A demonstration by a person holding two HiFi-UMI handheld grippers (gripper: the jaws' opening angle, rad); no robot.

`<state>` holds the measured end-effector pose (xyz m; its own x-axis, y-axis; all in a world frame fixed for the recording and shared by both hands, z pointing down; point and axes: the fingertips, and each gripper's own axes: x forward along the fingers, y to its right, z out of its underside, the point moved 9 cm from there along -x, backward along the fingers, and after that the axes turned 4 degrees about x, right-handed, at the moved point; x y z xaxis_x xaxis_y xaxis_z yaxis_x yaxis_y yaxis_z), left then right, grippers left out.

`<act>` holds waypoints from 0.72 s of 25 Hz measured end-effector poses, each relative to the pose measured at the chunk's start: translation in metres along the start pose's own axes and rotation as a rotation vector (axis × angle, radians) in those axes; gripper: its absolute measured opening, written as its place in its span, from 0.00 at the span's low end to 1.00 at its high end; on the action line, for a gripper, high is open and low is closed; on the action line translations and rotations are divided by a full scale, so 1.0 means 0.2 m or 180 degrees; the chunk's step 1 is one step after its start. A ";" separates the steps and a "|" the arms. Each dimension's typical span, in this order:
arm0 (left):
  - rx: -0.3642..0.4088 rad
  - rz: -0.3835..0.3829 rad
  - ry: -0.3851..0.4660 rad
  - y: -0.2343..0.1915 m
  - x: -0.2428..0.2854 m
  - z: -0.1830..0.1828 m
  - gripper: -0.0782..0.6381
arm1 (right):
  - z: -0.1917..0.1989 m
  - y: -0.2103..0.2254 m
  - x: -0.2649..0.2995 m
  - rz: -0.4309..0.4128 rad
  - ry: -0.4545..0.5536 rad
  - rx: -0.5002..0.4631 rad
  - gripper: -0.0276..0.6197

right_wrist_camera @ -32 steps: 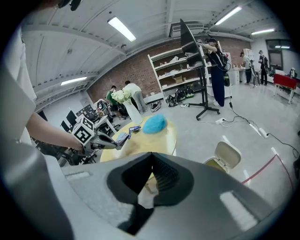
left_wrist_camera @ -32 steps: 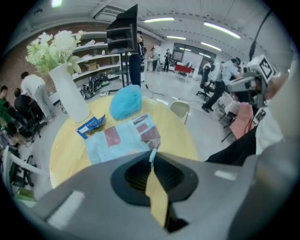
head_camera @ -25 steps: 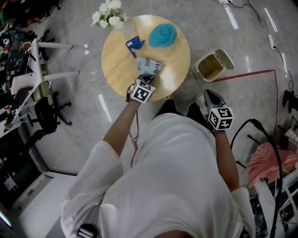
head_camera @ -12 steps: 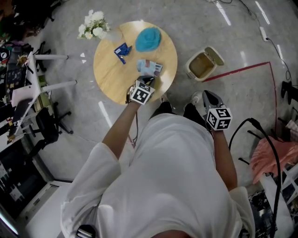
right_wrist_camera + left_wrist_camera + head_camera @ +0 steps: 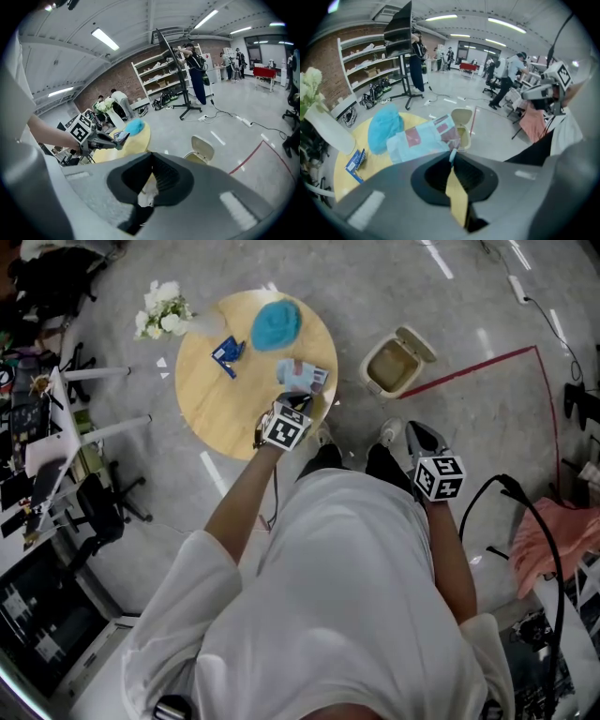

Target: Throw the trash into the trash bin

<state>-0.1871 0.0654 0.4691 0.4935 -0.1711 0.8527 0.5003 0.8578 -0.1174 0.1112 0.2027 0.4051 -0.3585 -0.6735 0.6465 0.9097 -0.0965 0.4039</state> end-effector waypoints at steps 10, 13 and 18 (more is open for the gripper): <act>0.0167 0.0151 -0.0013 0.11 0.16 -0.20 0.13 | 0.01 0.16 -0.06 0.0077 0.0001 0.0125 0.04; 0.0244 0.0197 0.0012 0.15 0.21 -0.26 0.13 | 0.02 0.20 -0.07 0.0095 0.0005 0.0166 0.04; 0.0283 0.0255 -0.0081 0.19 0.32 -0.28 0.13 | 0.04 0.28 -0.10 0.0152 0.0013 0.0229 0.04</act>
<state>-0.0973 0.0595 0.4916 0.5106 -0.0889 0.8552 0.3943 0.9081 -0.1410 0.1681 0.2164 0.4193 -0.3141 -0.6791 0.6635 0.9083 -0.0115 0.4182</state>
